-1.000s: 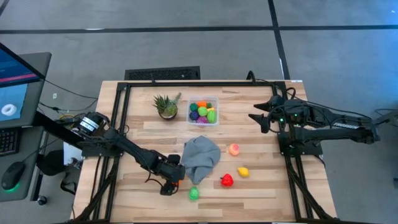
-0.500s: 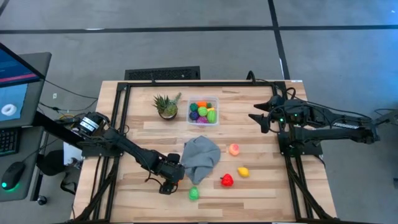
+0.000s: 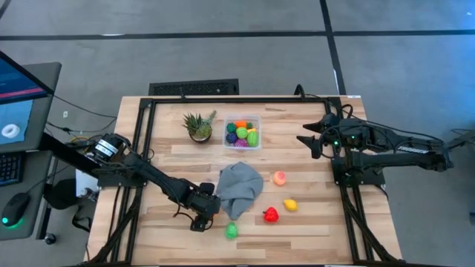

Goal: Pick and placing Produce into tupperware
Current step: Put the orange pumpkin into the transparent container, then put the pink peach into the transparent container

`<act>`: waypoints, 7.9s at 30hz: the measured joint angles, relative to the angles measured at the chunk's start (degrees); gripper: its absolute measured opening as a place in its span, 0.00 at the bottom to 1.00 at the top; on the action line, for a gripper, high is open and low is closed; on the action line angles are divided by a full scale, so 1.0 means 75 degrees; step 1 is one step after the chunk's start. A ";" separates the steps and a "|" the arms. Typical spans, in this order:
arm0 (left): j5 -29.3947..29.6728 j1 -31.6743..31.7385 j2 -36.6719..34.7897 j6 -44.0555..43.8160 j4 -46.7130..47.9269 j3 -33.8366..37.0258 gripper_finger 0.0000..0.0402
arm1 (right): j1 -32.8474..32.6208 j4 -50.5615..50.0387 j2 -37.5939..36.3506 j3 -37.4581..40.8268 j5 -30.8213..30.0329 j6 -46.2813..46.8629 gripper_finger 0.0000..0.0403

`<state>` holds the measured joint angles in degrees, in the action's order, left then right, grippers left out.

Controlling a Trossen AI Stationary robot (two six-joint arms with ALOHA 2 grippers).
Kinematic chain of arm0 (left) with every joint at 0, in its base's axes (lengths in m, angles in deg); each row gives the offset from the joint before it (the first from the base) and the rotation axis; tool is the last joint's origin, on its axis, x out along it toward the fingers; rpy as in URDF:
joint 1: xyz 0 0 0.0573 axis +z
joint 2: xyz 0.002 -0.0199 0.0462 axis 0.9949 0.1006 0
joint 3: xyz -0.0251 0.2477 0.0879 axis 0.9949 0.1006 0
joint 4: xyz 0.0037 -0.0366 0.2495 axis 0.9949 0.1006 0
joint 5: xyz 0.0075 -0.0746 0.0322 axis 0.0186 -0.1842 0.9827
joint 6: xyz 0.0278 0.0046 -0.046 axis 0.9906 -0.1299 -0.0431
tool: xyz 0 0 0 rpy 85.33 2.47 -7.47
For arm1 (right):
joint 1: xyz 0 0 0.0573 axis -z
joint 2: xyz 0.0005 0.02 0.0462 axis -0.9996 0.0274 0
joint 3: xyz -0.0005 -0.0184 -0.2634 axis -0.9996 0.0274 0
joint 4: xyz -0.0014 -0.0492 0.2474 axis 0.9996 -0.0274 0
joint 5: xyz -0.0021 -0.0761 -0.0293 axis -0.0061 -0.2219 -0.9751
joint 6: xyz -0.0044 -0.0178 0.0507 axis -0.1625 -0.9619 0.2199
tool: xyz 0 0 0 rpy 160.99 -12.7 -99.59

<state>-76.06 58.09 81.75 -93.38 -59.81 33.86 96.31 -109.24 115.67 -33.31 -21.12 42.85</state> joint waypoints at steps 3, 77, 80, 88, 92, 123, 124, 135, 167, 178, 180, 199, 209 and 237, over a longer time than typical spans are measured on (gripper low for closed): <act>0.0000 0.0000 0.0000 -0.0059 0.0000 0.0000 0.63 | 0.0000 0.0000 0.0000 0.0000 0.0000 0.0000 0.83; 0.3036 0.2905 -0.3580 0.1155 0.2790 -0.1719 0.62 | 0.0003 0.0011 0.0003 0.0000 0.0172 -0.0137 0.83; 0.2796 0.3289 -0.3503 0.1552 0.2288 -0.1719 0.62 | 0.0003 0.0017 0.0003 0.0000 0.0172 -0.0132 0.83; 0.2258 0.4192 -0.3483 0.2170 0.0804 -0.1109 0.62 | 0.0002 0.0006 0.0001 0.0000 0.0172 -0.0060 0.83; 0.1830 0.4673 -0.3477 0.2230 0.0025 -0.0628 0.62 | 0.0000 0.0009 0.0000 0.0000 0.0172 -0.0055 0.83; -0.0334 0.6328 0.0032 0.2100 -0.3186 -0.1569 0.62 | -0.0017 0.0350 0.0493 -0.0006 -0.0210 0.0142 0.83; -0.0379 0.6398 0.0127 0.2101 -0.3104 -0.1723 0.62 | -0.0017 0.0350 0.0524 -0.0006 -0.0210 0.0143 0.83; -0.0825 0.7079 0.1250 0.2101 -0.0653 -0.3556 0.62 | -0.0017 0.0349 0.0651 -0.0006 -0.0143 0.0198 0.83; -0.0695 0.7175 0.1530 0.2528 0.0444 -0.3812 0.63 | -0.0018 0.0347 0.0650 -0.0006 -0.0149 0.0058 0.83; -0.0797 0.7184 0.1527 0.2541 0.0440 -0.3809 0.77 | -0.0017 0.0347 0.0650 -0.0006 -0.0150 -0.0003 0.83; -0.0965 0.7186 0.1524 0.2521 0.0440 -0.3810 0.78 | -0.0017 0.0347 0.0650 -0.0004 -0.0149 -0.0003 0.83; -0.1621 0.7159 -0.0650 0.2809 0.2095 -0.3809 0.78 | -0.0141 0.0278 0.0650 0.0000 0.0479 -0.0018 0.83; -0.1499 0.6257 -0.3201 0.2351 0.2629 -0.2584 0.77 | -0.1120 -0.1258 0.0455 0.0003 0.0592 0.0305 0.83; 0.3645 0.2266 -0.7858 -0.1346 0.0749 0.1784 0.77 | -0.3130 -0.0119 0.2119 0.1189 0.0214 0.2074 0.85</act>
<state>-48.72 75.09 22.82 -103.48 -54.19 47.24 72.83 -110.14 131.56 -24.39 -19.51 58.40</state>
